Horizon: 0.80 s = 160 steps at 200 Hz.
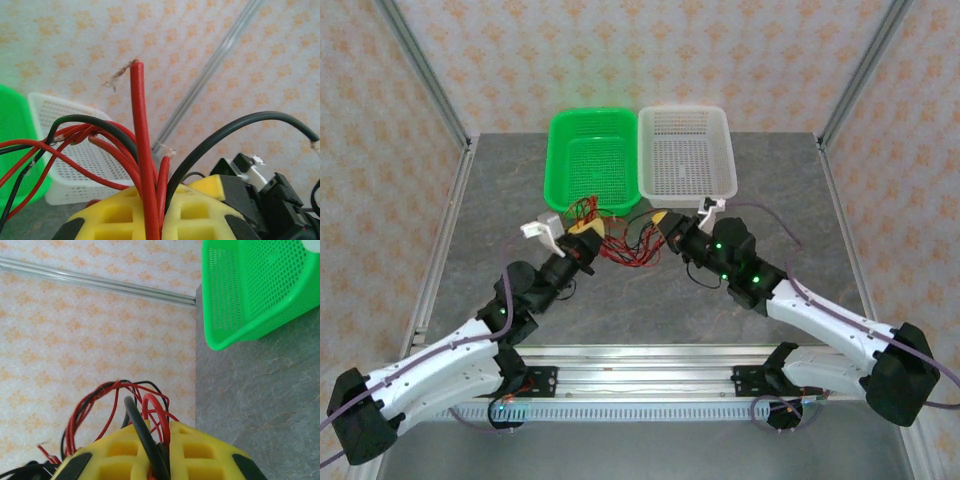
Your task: Untangle the cables
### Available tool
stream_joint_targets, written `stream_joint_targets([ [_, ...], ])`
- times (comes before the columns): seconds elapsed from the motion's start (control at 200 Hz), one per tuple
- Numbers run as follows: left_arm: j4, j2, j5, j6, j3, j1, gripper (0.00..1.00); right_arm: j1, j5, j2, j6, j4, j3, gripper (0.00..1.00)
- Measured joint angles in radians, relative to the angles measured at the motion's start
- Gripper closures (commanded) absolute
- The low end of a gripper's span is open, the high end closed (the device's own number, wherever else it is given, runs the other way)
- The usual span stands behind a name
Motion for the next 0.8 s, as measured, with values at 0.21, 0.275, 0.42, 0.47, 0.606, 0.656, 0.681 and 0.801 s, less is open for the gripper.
stream_joint_targets([
  [0.21,-0.004,-0.178,-0.128,-0.070,-0.208,-0.015,0.73,0.018,0.018,-0.001,-0.001,0.116,-0.130,1.00],
  [0.275,-0.018,-0.228,-0.172,-0.100,-0.255,-0.012,0.66,0.011,0.033,0.002,-0.009,0.161,-0.175,1.00],
  [0.42,-0.042,-0.298,-0.244,-0.153,-0.332,-0.011,0.53,0.007,0.049,0.067,-0.035,0.303,-0.249,1.00],
  [0.47,-0.046,-0.305,-0.260,-0.171,-0.351,-0.011,0.50,0.007,0.051,0.111,-0.043,0.357,-0.272,1.00],
  [0.606,-0.097,-0.304,-0.305,-0.198,-0.382,-0.011,0.41,0.006,0.063,0.253,-0.081,0.452,-0.299,1.00],
  [0.656,-0.126,-0.304,-0.320,-0.203,-0.383,-0.011,0.40,0.006,0.070,0.290,-0.099,0.472,-0.299,1.00],
  [0.681,-0.139,-0.304,-0.327,-0.205,-0.382,-0.011,0.40,0.006,0.075,0.303,-0.108,0.476,-0.298,1.00],
  [0.801,-0.240,-0.292,-0.346,-0.204,-0.341,-0.011,0.39,0.006,0.122,0.322,-0.138,0.453,-0.294,1.00],
])
